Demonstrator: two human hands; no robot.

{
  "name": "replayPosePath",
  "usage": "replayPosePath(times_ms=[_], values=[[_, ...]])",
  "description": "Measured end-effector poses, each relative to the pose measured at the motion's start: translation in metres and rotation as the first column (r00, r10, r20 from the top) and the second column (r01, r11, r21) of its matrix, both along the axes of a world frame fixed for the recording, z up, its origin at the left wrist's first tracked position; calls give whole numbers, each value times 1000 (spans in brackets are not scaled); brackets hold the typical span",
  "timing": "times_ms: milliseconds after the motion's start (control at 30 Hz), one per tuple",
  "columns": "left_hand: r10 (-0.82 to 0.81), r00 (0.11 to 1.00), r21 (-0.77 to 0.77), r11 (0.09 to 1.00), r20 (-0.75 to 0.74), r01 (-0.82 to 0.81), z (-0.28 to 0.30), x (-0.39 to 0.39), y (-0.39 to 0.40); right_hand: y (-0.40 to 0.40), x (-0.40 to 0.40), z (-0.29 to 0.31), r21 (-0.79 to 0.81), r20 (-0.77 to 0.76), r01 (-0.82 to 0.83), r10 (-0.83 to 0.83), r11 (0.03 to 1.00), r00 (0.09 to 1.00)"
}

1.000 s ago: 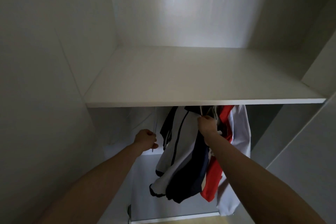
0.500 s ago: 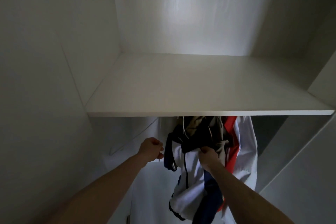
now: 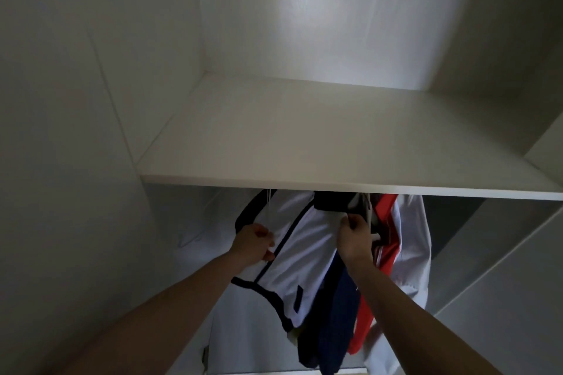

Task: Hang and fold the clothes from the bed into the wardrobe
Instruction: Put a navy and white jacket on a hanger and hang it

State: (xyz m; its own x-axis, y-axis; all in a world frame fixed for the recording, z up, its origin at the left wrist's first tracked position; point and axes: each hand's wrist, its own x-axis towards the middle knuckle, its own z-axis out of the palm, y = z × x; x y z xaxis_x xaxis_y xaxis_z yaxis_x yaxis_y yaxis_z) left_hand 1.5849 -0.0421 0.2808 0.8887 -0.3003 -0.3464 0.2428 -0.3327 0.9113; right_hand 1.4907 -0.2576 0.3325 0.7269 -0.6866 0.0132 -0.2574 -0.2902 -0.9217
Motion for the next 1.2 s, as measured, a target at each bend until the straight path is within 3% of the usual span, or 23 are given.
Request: replayPosePath(times_ms=[167, 400, 833, 1000, 1200], values=[[-8, 1000, 7, 1000, 10, 8, 3, -4, -1, -4, 37, -1, 98, -119, 32, -20, 995, 993], [-31, 998, 14, 999, 58, 30, 6, -5, 1, -23, 66, -8, -63, -378, -117, 85, 991, 922], [-17, 994, -1, 1000, 106, 17, 17, -9, -16, -40, 63, -13, -162, -455, -216, 122, 963, 882], [-18, 996, -14, 1000, 86, 20, 7, -46, -21, -37, 38, -28, -68, -458, -301, 238, 951, 856], [17, 996, -39, 999, 91, -14, -14, -98, -4, -28, -12, -56, -139, -378, -347, 274, 927, 884]])
